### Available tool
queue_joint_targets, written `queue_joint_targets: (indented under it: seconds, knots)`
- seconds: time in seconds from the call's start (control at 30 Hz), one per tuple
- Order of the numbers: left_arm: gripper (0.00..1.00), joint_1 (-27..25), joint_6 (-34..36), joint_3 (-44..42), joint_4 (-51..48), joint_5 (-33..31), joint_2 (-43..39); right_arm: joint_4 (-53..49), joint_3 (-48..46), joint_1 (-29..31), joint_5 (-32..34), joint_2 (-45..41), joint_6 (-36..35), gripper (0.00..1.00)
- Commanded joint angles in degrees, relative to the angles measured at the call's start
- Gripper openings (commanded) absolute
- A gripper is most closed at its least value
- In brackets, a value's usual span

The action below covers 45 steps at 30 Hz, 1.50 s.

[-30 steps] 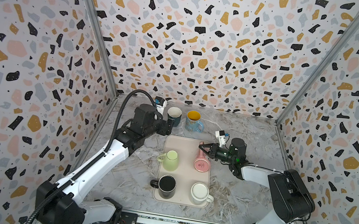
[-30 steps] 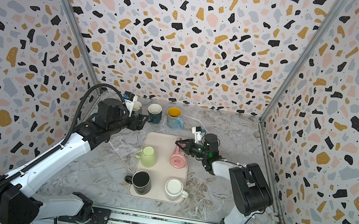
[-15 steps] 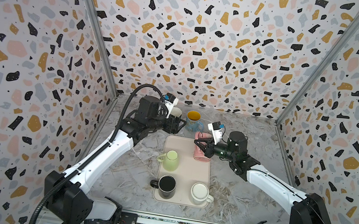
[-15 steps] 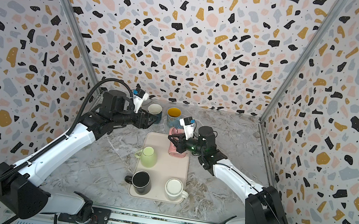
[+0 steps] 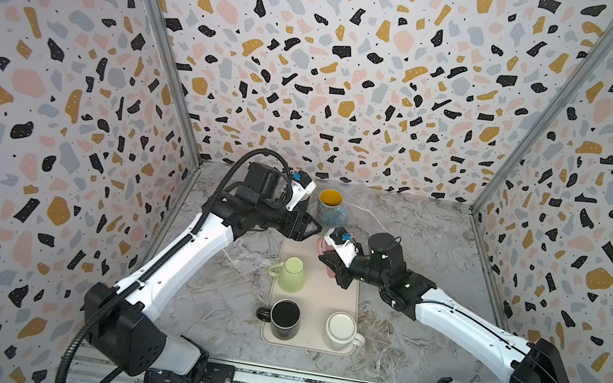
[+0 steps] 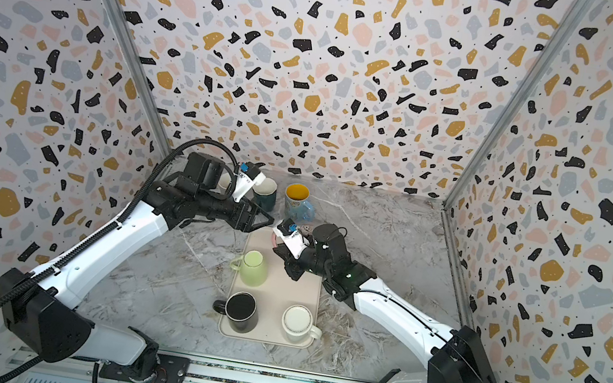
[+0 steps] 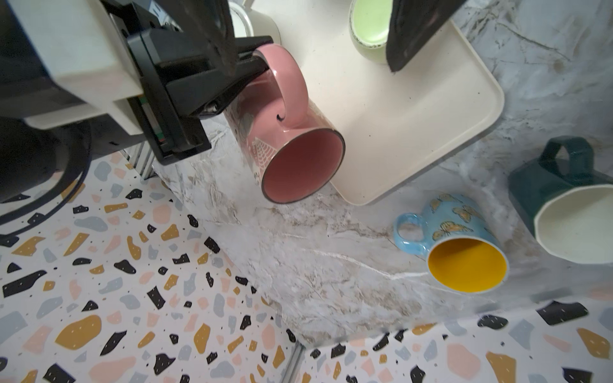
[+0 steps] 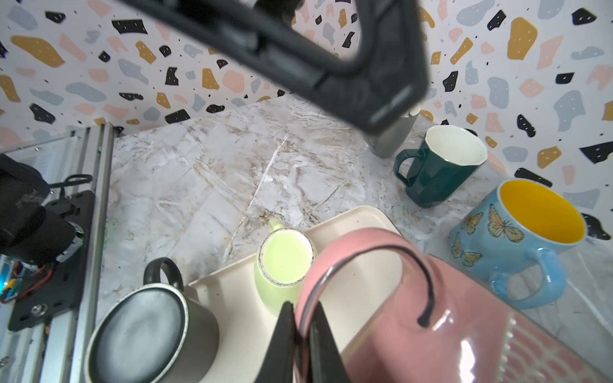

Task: Turn the mug right side up
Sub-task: 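Grasp the pink mug's handle with the left gripper while the right holds it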

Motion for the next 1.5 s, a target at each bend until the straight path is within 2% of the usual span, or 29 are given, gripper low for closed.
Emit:
queue_joint_targets:
  seconds: [0.0, 0.2, 0.77, 1.07, 1.4, 1.47]
  knots:
    - [0.72, -1.04, 1.73, 1.03, -3.30, 2.68, -0.07, 4.27, 4.32, 0.79, 2.84, -4.34, -7.16, 0.00]
    - [0.72, -1.91, 1.21, 1.20, -4.20, 5.32, 0.85, 4.58, 4.43, 2.05, 2.80, -4.72, -10.65, 0.00]
    - [0.63, -2.95, 1.20, 1.03, -6.63, 5.11, 3.46, 4.71, 2.21, 6.33, 6.38, -6.39, -16.81, 0.00]
    - [0.41, -2.99, 0.91, 0.35, -7.33, 5.56, 3.08, 5.46, 1.52, 6.91, 8.49, -6.56, -18.05, 0.00]
    - [0.03, -3.08, 0.68, -0.58, -7.51, 6.64, 2.40, 7.09, 0.53, 6.91, 11.19, -6.75, -19.15, 0.00]
    - [0.00, -3.08, 0.55, -0.54, -7.50, 6.73, 2.41, 7.49, 0.35, 6.91, 12.00, -6.89, -19.28, 0.00]
